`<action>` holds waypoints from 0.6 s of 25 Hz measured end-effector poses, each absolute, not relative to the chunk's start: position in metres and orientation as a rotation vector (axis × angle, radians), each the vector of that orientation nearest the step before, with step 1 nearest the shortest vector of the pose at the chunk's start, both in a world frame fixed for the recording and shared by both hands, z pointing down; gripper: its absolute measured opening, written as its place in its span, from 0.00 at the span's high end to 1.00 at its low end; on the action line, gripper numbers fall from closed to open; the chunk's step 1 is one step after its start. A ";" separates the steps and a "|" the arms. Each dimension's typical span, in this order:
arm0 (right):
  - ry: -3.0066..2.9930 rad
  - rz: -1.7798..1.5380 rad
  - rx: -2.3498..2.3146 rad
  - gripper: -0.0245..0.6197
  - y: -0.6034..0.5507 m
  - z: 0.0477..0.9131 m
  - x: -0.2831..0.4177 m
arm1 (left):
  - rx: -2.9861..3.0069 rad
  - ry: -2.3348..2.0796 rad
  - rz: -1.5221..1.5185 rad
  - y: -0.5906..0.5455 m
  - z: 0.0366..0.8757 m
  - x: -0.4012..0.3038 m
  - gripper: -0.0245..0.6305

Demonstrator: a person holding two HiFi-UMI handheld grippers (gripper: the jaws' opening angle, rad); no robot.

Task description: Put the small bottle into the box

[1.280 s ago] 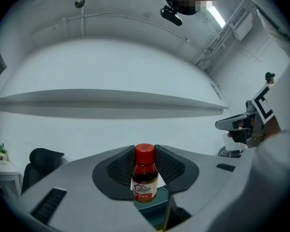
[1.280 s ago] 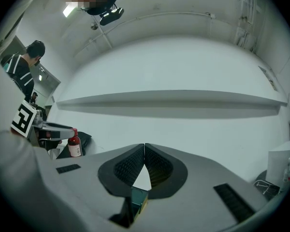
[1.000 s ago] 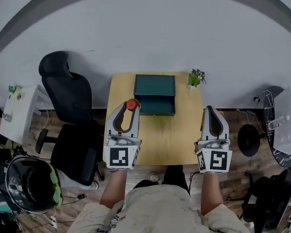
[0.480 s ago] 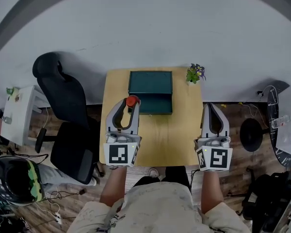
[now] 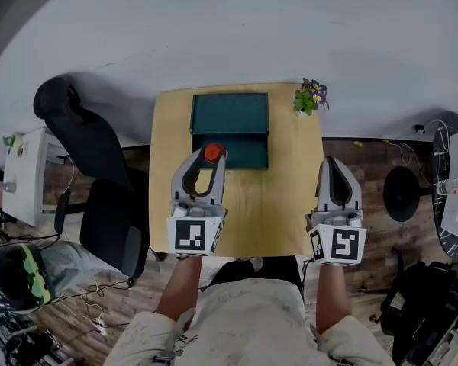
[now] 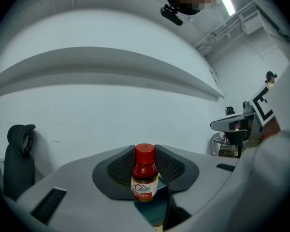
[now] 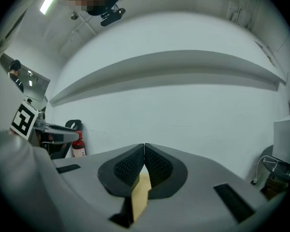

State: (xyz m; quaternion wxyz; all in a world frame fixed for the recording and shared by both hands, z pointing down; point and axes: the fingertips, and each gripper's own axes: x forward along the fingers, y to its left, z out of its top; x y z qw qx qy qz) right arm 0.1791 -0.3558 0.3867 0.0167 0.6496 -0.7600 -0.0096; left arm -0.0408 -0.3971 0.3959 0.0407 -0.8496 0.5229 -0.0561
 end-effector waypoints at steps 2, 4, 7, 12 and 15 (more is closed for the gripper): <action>-2.356 0.005 2.010 0.94 -0.361 0.398 0.182 | -2.628 1.612 -0.199 -0.403 0.412 -0.036 0.76; -2.352 0.033 2.000 0.94 -0.367 0.409 0.185 | -2.658 1.627 -0.224 -0.410 0.429 -0.031 0.76; -2.343 0.069 1.989 0.94 -0.374 0.423 0.193 | -2.693 1.649 -0.261 -0.418 0.453 -0.023 0.76; -2.336 0.134 1.961 0.94 -0.382 0.448 0.200 | -2.737 1.676 -0.325 -0.425 0.490 -0.010 0.76; -2.335 0.165 1.936 0.94 -0.386 0.461 0.201 | -2.756 1.690 -0.359 -0.429 0.508 -0.004 0.76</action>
